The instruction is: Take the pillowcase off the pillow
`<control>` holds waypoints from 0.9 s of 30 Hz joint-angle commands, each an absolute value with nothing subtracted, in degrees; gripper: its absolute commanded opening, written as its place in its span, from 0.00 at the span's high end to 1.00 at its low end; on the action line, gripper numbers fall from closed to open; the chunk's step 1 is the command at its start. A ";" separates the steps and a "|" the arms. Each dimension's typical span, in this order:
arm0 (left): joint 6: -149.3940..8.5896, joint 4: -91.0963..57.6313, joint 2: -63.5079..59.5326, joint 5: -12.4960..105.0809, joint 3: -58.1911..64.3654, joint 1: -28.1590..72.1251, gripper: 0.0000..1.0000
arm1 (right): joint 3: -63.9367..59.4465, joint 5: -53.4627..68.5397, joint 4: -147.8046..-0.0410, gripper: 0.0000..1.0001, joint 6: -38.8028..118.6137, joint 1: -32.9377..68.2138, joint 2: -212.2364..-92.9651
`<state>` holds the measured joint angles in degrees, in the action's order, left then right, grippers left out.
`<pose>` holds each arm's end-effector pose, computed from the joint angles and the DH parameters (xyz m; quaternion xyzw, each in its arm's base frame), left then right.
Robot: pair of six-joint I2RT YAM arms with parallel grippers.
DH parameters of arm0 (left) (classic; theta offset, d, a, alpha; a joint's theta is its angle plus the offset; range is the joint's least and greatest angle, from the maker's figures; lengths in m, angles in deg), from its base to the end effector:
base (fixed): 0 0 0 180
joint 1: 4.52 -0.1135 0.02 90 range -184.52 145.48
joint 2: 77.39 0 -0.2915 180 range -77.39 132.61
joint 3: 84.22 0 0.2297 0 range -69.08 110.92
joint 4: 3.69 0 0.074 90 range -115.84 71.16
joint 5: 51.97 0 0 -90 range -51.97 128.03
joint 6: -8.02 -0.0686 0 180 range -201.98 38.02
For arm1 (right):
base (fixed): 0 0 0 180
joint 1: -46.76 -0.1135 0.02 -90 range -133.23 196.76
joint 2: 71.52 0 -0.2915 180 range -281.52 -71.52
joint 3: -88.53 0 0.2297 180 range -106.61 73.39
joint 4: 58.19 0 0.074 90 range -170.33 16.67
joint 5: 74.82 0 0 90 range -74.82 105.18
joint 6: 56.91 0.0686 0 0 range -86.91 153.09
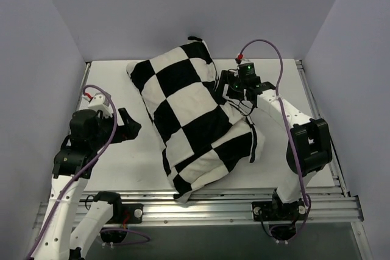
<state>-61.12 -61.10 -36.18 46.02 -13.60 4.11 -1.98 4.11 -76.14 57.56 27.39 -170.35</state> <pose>0.1233 -0.0284 0.3517 -0.0554 0.8540 -0.1885 0.4817 0.3907 0.1513 0.3058 -0.0133 0.8468 0.2722 0.4569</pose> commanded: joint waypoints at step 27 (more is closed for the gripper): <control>-44.97 -25.17 11.78 52.00 -1.89 13.68 0.06 | 31.81 8.14 -65.26 0.23 71.47 0.38 -136.56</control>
